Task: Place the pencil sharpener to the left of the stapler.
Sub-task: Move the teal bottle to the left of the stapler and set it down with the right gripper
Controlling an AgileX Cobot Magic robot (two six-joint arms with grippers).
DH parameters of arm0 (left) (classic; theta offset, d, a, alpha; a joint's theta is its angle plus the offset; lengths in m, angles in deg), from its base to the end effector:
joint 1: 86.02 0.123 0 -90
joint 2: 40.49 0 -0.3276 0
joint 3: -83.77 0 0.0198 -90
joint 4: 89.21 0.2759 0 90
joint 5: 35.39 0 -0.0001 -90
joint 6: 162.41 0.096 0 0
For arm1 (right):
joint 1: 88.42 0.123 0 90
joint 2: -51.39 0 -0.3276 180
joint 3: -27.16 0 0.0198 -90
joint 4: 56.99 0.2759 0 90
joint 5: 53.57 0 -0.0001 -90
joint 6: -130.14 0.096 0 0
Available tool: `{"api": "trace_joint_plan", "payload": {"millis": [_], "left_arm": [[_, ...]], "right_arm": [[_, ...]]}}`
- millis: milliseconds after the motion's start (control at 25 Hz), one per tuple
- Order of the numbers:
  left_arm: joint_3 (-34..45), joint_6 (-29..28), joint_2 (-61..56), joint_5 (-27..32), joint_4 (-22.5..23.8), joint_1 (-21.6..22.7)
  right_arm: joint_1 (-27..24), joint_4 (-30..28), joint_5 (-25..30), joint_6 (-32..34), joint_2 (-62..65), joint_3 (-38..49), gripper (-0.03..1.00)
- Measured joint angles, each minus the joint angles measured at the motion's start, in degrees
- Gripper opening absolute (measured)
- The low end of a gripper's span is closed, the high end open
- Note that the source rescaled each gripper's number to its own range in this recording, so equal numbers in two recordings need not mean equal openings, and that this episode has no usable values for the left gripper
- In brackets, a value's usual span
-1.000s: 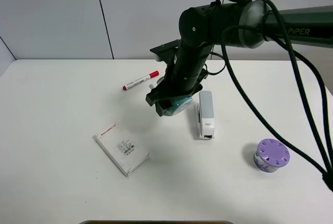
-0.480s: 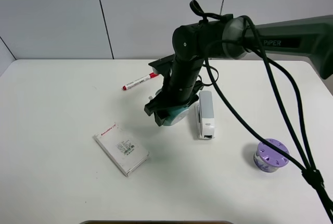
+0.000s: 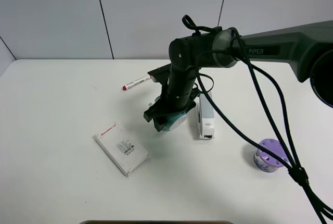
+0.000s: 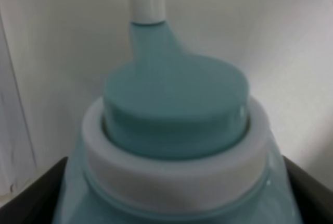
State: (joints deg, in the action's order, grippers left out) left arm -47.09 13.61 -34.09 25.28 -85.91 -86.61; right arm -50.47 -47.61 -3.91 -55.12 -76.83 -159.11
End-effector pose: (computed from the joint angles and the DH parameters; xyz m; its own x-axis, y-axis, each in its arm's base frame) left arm -0.0232 0.0051 0.2896 -0.4392 -0.0366 -0.8976 -0.0529 0.9985 -0.0149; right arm 0.3567 0.2933 0.1570 -0.7884 -0.5964 -0.1507 -0.6136 0.7797 0.1250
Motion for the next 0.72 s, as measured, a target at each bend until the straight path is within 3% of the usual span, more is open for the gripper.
{"api": "trace_joint_plan", "payload": {"millis": [720], "left_arm": [[0.0,0.0,0.0,0.0,0.0,0.0]], "right_arm": [[0.0,0.9,-4.0,-0.1,-3.1,0.0,0.0]]}}
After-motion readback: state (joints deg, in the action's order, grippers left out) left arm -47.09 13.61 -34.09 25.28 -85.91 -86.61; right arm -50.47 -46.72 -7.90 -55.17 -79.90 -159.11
